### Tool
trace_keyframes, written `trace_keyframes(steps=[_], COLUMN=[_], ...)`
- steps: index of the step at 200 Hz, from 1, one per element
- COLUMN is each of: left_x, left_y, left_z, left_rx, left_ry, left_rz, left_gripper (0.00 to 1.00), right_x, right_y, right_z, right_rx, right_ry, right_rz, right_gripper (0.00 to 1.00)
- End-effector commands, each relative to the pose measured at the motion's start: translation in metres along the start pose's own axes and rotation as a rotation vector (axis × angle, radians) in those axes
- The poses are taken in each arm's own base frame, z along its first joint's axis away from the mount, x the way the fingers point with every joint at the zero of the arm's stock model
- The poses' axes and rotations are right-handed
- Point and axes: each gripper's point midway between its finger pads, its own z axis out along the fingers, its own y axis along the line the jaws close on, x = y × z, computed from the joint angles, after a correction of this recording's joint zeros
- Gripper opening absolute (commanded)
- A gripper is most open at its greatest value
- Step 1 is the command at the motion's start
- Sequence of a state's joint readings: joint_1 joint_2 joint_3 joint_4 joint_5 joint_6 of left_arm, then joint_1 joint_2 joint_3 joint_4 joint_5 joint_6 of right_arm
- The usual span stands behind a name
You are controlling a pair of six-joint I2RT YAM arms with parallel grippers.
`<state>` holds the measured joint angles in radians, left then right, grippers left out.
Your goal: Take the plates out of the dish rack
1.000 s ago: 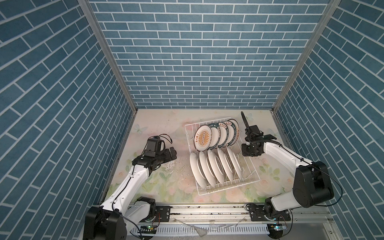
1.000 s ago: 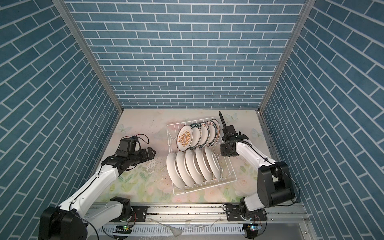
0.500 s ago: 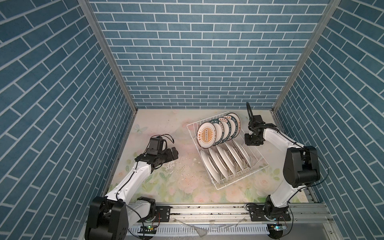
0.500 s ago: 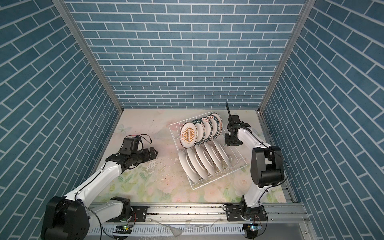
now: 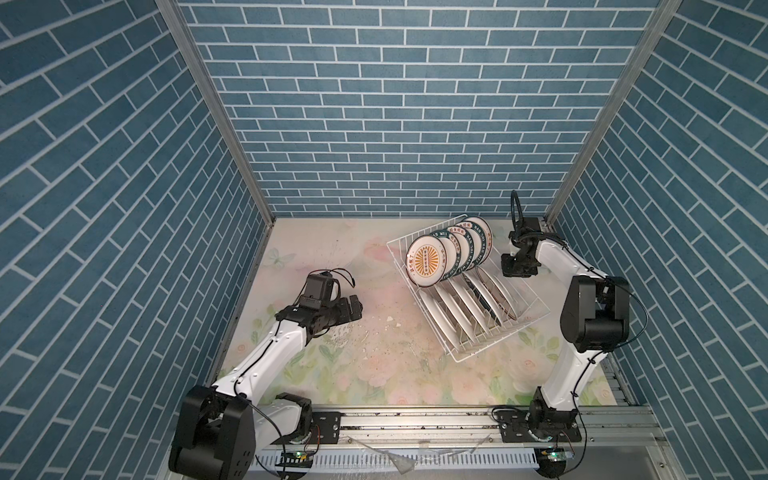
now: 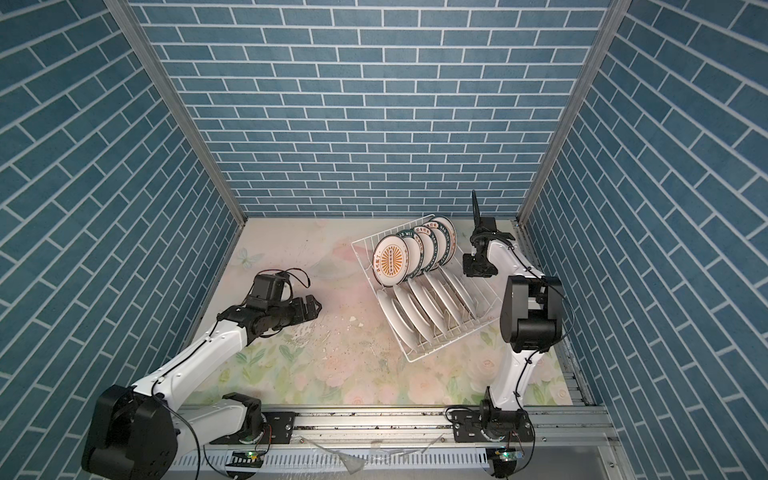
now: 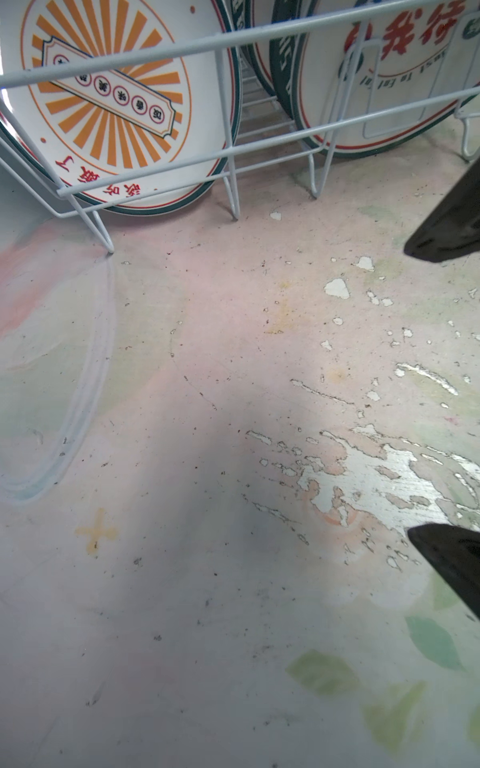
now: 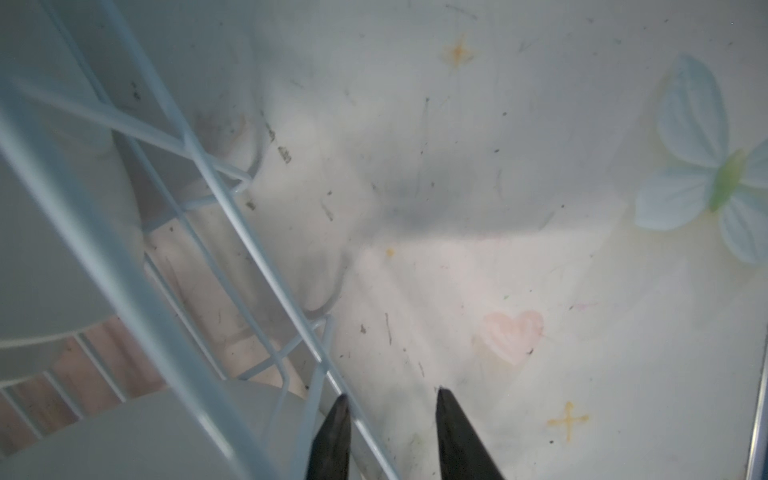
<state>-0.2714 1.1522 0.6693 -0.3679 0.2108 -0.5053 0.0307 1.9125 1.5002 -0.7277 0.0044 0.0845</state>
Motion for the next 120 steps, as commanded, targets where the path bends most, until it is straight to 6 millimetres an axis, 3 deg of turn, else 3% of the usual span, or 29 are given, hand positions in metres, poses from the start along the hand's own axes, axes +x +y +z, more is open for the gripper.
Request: trace_keyframes(steps=[1,21,120], left_x=[-0.006,-0.002,0.003], left_y=[-0.01,-0.011,-0.012], left_z=[-0.003,-0.001,0.006], left_rx=[0.016,0.011,0.01], left_ry=[-0.013,-0.004,0.025], left_rz=[0.011,0.021,0.037], left_gripper=[0.99,0.99,0.99], right_x=[-0.027,-0.036,-0.065], right_y=[-0.034,-0.04,-0.029], right_z=[0.0,0.003,0.01], right_rx=[0.055,0.058,-0.003], right_ry=[-0.063,-0.077,-0.087], right_rz=[0.086,0.044,-0.19], right_gripper=[0.36,0.38,0.4])
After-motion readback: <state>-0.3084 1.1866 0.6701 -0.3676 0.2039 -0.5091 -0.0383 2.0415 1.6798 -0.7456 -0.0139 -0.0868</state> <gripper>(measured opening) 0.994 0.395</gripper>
